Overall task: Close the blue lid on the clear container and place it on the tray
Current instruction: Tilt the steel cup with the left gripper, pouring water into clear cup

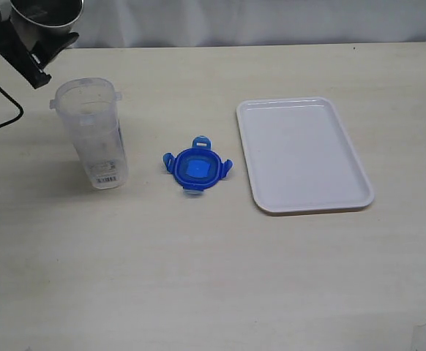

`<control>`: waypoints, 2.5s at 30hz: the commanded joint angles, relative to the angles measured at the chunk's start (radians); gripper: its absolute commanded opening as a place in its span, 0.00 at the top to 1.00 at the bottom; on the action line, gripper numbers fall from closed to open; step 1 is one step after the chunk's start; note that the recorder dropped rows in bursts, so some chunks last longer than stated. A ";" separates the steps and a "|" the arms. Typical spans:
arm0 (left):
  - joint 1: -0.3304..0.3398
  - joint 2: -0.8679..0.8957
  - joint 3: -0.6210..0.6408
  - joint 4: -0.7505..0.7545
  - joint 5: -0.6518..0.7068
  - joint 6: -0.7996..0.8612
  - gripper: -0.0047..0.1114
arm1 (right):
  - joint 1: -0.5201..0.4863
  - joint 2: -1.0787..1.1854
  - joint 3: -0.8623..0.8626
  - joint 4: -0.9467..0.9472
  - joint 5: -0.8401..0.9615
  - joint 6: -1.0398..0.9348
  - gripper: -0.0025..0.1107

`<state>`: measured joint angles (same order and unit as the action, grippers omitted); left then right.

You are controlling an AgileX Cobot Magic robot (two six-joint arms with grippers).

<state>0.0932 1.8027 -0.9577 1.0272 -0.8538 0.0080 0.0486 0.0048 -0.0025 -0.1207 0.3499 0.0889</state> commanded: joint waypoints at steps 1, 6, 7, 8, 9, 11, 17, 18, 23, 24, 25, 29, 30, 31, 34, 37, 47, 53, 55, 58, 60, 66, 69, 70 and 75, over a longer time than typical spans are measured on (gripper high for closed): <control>0.001 -0.017 -0.014 -0.035 -0.041 0.024 0.96 | 0.001 -0.005 0.002 0.003 -0.004 -0.006 0.94; 0.001 -0.017 -0.014 -0.035 -0.022 0.056 0.96 | 0.001 -0.005 0.002 0.003 -0.004 -0.006 0.94; 0.001 -0.017 -0.014 -0.035 -0.022 0.063 0.96 | 0.001 -0.005 0.002 0.003 -0.004 -0.006 0.94; 0.001 -0.017 -0.014 -0.033 -0.022 0.073 0.96 | 0.001 -0.005 0.002 0.003 -0.004 -0.006 0.94; 0.001 -0.017 -0.014 -0.033 -0.022 0.078 0.96 | 0.001 -0.005 0.002 0.003 -0.004 -0.006 0.94; 0.001 -0.017 -0.014 -0.030 -0.021 0.099 0.96 | 0.001 -0.005 0.002 0.003 -0.004 -0.006 0.94; 0.001 -0.017 -0.014 0.035 -0.019 0.203 0.96 | 0.001 -0.005 0.002 0.003 -0.004 -0.006 0.94; 0.001 -0.017 -0.014 0.035 -0.019 0.203 0.96 | 0.001 -0.005 0.002 0.003 -0.004 -0.006 0.94; 0.001 -0.017 -0.014 0.035 -0.018 0.219 0.96 | 0.001 -0.005 0.002 0.003 -0.004 -0.006 0.94; 0.001 -0.017 -0.014 0.035 -0.018 0.234 0.96 | 0.001 -0.005 0.002 0.003 -0.004 -0.006 0.94; 0.001 -0.017 -0.014 0.035 -0.018 0.245 0.96 | 0.001 -0.005 0.002 0.003 -0.004 -0.006 0.94; 0.001 -0.017 -0.014 0.035 -0.013 0.298 0.96 | 0.001 -0.005 0.002 0.003 -0.004 -0.006 0.94; 0.001 -0.017 -0.014 0.037 -0.013 0.314 0.96 | 0.001 -0.005 0.002 0.003 -0.004 -0.006 0.94; 0.001 -0.017 -0.014 0.037 -0.013 0.321 0.96 | 0.001 -0.005 0.002 0.003 -0.004 -0.006 0.94; 0.001 -0.017 -0.014 0.037 -0.011 0.342 0.96 | 0.001 -0.005 0.002 0.003 -0.004 -0.006 0.94; 0.001 -0.017 -0.014 0.037 -0.011 0.385 0.96 | 0.001 -0.005 0.002 0.003 -0.004 -0.006 0.94; 0.001 -0.017 -0.014 0.037 -0.011 0.417 0.96 | 0.001 -0.005 0.002 0.003 -0.004 -0.006 0.94; 0.001 -0.017 -0.014 0.037 -0.011 0.440 0.96 | 0.001 -0.005 0.002 0.003 -0.004 -0.006 0.94; 0.001 -0.017 -0.014 0.037 -0.011 0.440 0.96 | 0.001 -0.005 0.002 0.003 -0.004 -0.006 0.94; 0.001 -0.017 -0.014 0.037 -0.011 0.440 0.96 | 0.001 -0.005 0.002 0.003 -0.004 -0.006 0.94; 0.001 -0.017 -0.014 0.037 -0.011 0.440 0.96 | 0.001 -0.005 0.002 0.003 -0.004 -0.006 0.94; 0.001 -0.017 -0.014 0.037 -0.011 0.460 0.96 | 0.001 -0.005 0.002 0.003 -0.004 -0.006 0.94; 0.001 -0.017 -0.014 0.037 -0.011 0.467 0.96 | 0.001 -0.005 0.002 0.003 -0.004 -0.006 0.94; 0.001 -0.017 -0.014 0.037 -0.011 0.469 0.96 | 0.001 -0.005 0.002 0.003 -0.004 -0.006 0.94; 0.001 -0.017 -0.014 0.037 -0.011 0.510 0.96 | 0.001 -0.005 0.002 0.003 -0.004 -0.006 0.94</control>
<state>0.0932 1.8027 -0.9577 1.0993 -0.8137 0.4872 0.0486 0.0048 -0.0025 -0.1207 0.3499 0.0889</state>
